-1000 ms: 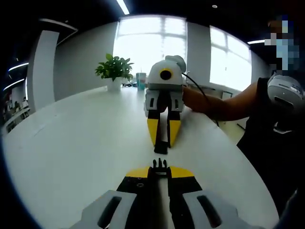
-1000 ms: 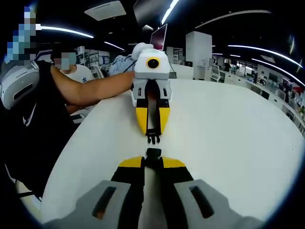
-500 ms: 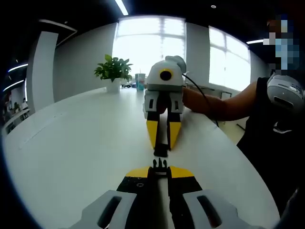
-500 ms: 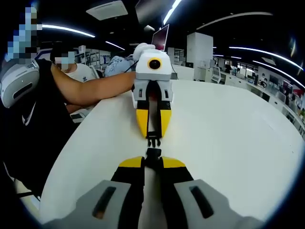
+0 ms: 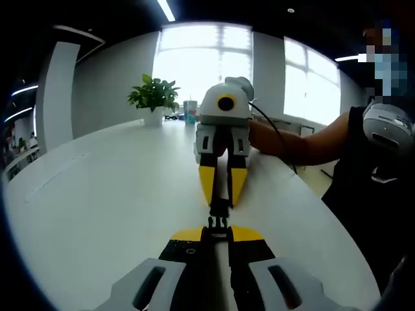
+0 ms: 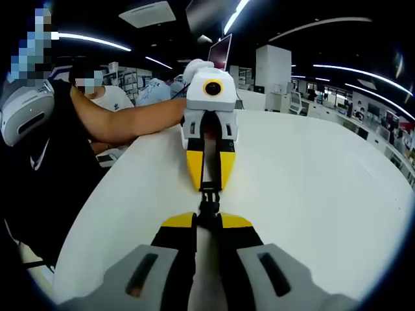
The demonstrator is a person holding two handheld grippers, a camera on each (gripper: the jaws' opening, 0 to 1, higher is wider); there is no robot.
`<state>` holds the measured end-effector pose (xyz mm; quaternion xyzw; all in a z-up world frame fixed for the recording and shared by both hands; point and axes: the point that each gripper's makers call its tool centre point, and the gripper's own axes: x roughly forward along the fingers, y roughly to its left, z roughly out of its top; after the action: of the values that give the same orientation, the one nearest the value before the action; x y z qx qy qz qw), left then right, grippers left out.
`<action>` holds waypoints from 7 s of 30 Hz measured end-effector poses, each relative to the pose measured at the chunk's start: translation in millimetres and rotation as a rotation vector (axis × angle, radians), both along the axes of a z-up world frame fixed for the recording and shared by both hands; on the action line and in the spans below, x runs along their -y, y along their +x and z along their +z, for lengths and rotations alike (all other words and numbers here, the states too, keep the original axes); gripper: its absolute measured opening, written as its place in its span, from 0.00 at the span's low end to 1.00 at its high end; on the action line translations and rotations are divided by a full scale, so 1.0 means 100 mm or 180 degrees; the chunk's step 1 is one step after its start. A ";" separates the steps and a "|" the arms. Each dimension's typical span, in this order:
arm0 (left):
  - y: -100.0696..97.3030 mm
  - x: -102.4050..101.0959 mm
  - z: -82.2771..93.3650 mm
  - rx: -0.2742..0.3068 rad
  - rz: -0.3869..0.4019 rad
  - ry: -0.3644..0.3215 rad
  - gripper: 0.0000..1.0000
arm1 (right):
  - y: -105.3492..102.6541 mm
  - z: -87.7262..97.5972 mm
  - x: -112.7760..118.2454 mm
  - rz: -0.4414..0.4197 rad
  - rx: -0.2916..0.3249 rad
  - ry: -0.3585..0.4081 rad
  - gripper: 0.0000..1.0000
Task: Snap the two parts of the plastic buckle together until the buckle closes and remains connected.
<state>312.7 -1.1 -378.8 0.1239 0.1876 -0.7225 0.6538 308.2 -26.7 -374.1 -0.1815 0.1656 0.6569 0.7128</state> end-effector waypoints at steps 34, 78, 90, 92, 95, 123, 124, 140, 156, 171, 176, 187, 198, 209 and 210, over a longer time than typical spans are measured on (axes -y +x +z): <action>-0.15 0.06 -0.01 0.0041 -0.0259 -0.0032 0.11 | -0.12 0.00 -0.06 0.0231 -0.0053 0.0062 0.09; 0.01 0.13 0.03 0.0310 -0.0362 0.0079 0.09 | -0.17 0.00 -0.06 0.0336 -0.0229 0.0059 0.08; -0.69 0.27 0.06 0.0199 -0.0338 -0.0032 0.11 | -0.16 0.02 -0.05 0.0292 -0.0251 0.0086 0.09; -0.56 0.21 0.10 0.0139 -0.0329 -0.0097 0.11 | -0.17 0.06 -0.05 0.0290 -0.0258 0.0136 0.09; -0.51 0.20 0.14 0.0132 -0.0306 -0.0165 0.14 | -0.18 0.09 -0.07 0.0293 -0.0262 0.0178 0.09; 0.84 -0.04 0.47 0.0545 0.1293 -0.0750 0.99 | 0.30 0.56 0.05 -0.0488 0.0073 0.0785 0.09; 0.84 -0.04 0.49 0.0517 0.1302 -0.0769 0.99 | 0.31 0.56 0.05 -0.0494 0.0072 0.0779 0.09; 1.26 -0.34 0.72 0.0982 0.2064 -0.0934 0.90 | 0.70 0.73 0.23 -0.1113 0.0415 0.0982 0.09; 1.50 -0.60 0.58 0.0917 0.2596 -0.0673 0.96 | 1.19 0.62 0.70 -0.2059 0.0459 0.0794 0.09; 1.55 -0.66 0.58 0.0843 0.2679 -0.0673 0.92 | 1.27 0.61 0.80 -0.2322 0.0474 0.0769 0.09; 1.54 -0.64 0.53 0.0778 0.2663 -0.0592 0.91 | 1.30 0.52 0.78 -0.2393 0.0419 0.0700 0.09; 1.48 -0.48 0.45 0.0886 0.2577 -0.0494 0.89 | 1.41 0.43 0.75 -0.2581 0.0483 0.0574 0.09; 1.47 -0.47 0.47 0.0787 0.2548 -0.0580 0.94 | 1.58 0.35 0.77 -0.2580 0.0452 0.0464 0.09; 1.45 -0.45 0.51 0.0805 0.2522 -0.0623 0.91 | 1.79 0.33 0.74 -0.2592 0.0348 0.0458 0.09; 1.44 -0.44 0.51 0.0795 0.2500 -0.0629 0.91 | 1.80 0.33 0.73 -0.2591 0.0355 0.0461 0.09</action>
<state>456.8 43.2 -327.4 0.0663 0.0697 -0.4125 0.9059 487.9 -99.6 -340.8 -0.0860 0.1383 0.3206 0.9331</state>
